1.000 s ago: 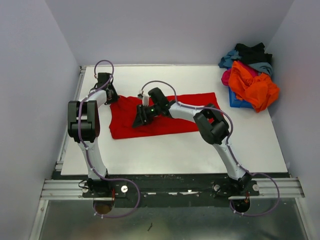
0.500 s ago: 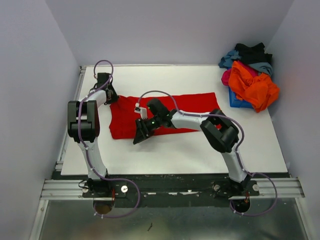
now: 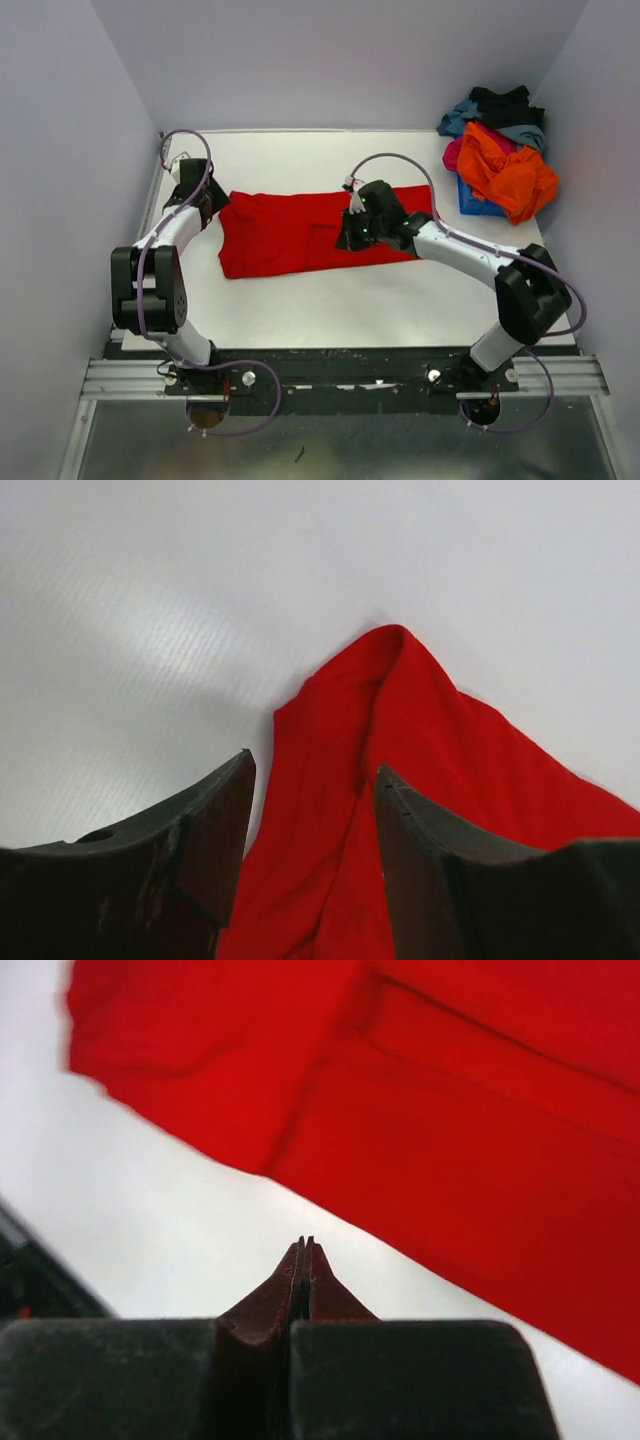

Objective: Fold and stack the t-shirts
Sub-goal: Rotate the tshirt 90 degrees, then grab the bottom of the folded rectangular tshirt with both arms, then fold the folded rectangular tshirt in 1/3 of the way

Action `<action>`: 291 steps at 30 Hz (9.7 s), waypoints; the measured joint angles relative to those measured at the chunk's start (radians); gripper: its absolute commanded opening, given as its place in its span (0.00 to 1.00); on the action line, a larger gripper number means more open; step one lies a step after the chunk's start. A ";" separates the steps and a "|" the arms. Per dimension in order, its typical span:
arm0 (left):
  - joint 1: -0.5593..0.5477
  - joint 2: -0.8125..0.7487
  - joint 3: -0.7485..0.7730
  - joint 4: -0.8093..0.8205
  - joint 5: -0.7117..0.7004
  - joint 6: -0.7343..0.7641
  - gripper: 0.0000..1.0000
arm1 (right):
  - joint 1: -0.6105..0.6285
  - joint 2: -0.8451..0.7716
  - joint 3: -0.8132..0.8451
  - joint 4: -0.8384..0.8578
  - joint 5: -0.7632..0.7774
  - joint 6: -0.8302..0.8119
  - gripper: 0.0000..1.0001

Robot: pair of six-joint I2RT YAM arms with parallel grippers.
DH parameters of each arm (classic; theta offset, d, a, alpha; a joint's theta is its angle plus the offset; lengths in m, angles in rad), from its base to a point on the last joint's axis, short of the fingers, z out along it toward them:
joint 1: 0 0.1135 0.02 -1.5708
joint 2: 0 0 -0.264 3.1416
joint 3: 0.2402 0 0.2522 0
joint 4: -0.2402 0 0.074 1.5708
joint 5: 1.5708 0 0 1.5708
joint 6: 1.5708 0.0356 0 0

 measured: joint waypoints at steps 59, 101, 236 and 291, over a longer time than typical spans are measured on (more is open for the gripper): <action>0.014 0.253 0.160 0.009 0.115 0.017 0.63 | -0.574 0.002 -0.180 -0.296 0.562 0.215 0.01; 0.024 0.229 0.114 -0.042 -0.015 0.023 0.19 | -0.577 -0.019 -0.200 -0.262 0.476 0.204 0.01; -0.701 -0.756 -0.591 -0.408 0.282 -0.372 0.48 | -0.026 -0.375 -0.594 -0.268 -0.046 0.204 0.27; -0.459 -0.438 -0.279 -0.291 0.303 -0.226 0.00 | -0.137 -0.092 0.085 -0.453 0.037 0.091 0.01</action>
